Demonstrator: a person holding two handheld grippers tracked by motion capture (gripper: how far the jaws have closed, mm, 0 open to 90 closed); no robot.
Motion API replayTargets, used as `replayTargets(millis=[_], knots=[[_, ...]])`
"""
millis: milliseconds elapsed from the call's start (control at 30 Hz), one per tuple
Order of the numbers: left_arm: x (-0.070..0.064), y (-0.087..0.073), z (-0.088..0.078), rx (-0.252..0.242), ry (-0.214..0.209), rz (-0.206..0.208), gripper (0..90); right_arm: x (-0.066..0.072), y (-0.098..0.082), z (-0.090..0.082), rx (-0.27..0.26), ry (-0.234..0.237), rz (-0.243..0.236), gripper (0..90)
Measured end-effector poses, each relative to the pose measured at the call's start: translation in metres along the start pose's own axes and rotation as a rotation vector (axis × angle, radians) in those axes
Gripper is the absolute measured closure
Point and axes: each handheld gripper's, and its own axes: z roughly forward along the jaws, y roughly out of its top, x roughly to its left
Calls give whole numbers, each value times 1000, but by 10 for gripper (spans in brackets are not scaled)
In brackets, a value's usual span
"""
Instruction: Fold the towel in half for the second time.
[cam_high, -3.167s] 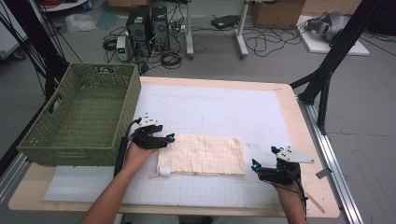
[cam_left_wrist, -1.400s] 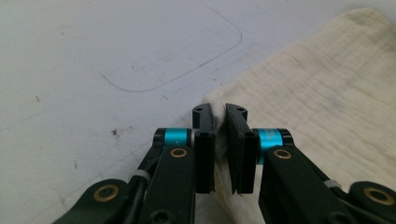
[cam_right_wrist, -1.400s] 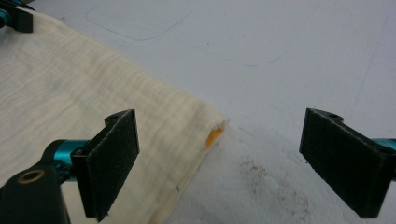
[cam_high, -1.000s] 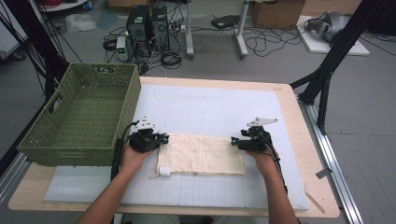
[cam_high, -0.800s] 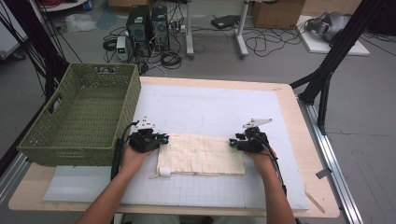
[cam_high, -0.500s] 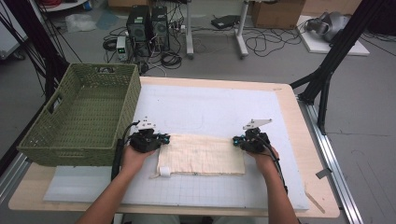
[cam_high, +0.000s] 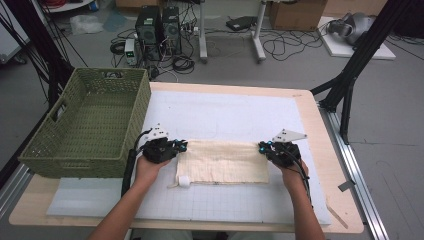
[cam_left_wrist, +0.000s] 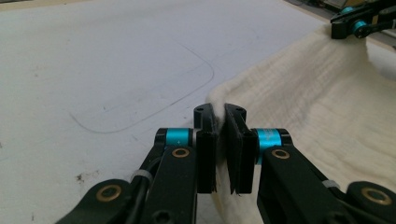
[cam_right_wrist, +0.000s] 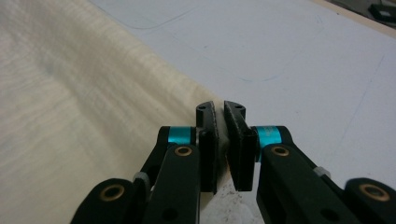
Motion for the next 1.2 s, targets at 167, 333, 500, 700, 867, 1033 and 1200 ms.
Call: replayTargets(millis=[167, 333, 500, 700, 867, 1033, 1200], knots=[[-6, 0, -9, -9, -13, 15, 817, 8, -6, -12, -59, 28, 1, 835], [-12, -8, -16, 9, -26, 18, 806, 14, -12, -23, -83, 43, 10, 827], [-17, -18, -23, 27, -36, 31, 804, 23, -19, -29, -86, 66, 3, 826], [-19, -27, -27, 45, -45, 26, 802, 29, -30, -35, -78, 77, 8, 821], [-23, -29, -31, 45, -46, 40, 808, 31, -34, -38, -78, 85, 14, 823], [-29, -32, -34, 58, -52, 49, 835, 33, -39, -40, -73, 91, 19, 819], [-35, -33, -39, 56, -58, 54, 838, 37, -41, -45, -83, 98, 20, 819]])
